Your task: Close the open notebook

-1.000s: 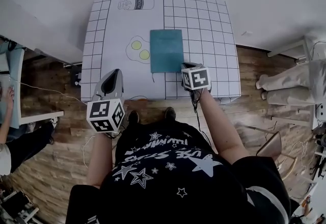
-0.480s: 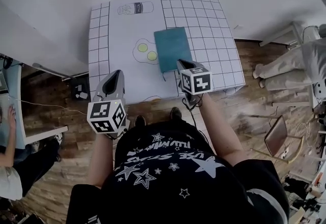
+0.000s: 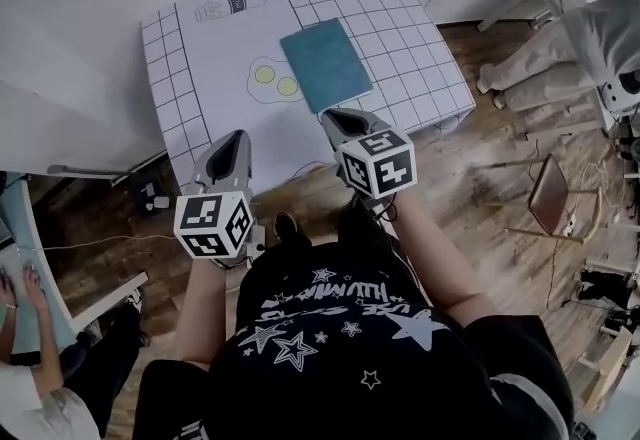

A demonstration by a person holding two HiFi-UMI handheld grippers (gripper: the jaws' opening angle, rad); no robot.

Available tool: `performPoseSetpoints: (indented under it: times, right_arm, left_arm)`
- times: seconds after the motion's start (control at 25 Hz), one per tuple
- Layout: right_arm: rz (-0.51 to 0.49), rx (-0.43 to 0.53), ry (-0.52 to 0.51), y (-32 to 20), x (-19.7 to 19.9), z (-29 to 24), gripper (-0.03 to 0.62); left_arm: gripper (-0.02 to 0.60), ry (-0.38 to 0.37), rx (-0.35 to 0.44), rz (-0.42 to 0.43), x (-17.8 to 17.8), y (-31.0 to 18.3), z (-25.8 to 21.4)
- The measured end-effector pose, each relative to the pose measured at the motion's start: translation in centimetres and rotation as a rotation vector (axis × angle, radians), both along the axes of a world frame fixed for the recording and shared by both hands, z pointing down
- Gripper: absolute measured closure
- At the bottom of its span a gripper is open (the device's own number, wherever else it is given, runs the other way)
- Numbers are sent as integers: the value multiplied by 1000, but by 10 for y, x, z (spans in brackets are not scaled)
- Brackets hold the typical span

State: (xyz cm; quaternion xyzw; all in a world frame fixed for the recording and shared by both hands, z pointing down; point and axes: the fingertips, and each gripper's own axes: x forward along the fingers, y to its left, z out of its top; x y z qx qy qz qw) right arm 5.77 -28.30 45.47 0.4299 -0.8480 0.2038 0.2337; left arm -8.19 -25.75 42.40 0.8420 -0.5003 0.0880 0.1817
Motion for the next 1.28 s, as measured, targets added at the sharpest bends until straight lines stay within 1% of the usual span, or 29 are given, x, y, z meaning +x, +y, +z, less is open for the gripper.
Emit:
performPoseSetpoints:
  times: [0.16, 0.36, 0.48, 0.64, 0.8, 0.96, 1.16, 1.28]
  right_arm:
    - [-13, 29, -22, 17, -6, -12, 571]
    - [-74, 41, -51, 32, -6, -20, 571]
    - [-96, 52, -73, 44, 4, -29, 571]
    - [-119, 56, -89, 70, 23, -34, 571]
    - [-129, 59, -90, 96, 52, -37, 571]
    - [-142, 52, -106, 125, 73, -33, 571]
    - [-188, 19, -137, 158, 81, -22, 571]
    - [-204, 13, -186, 173, 80, -18, 572]
  left_arm:
    - [574, -1, 19, 32, 15, 13, -9]
    - [574, -21, 38, -13, 26, 33, -25]
    - [574, -28, 42, -29, 39, 52, -34]
    - [574, -53, 34, -37, 60, 78, -32]
    - [574, -18, 33, -89, 85, 106, -33]
    - [574, -26, 26, -115, 102, 135, -31]
    - [574, -41, 20, -161, 111, 171, -32]
    - [574, -35, 19, -194, 109, 187, -32]
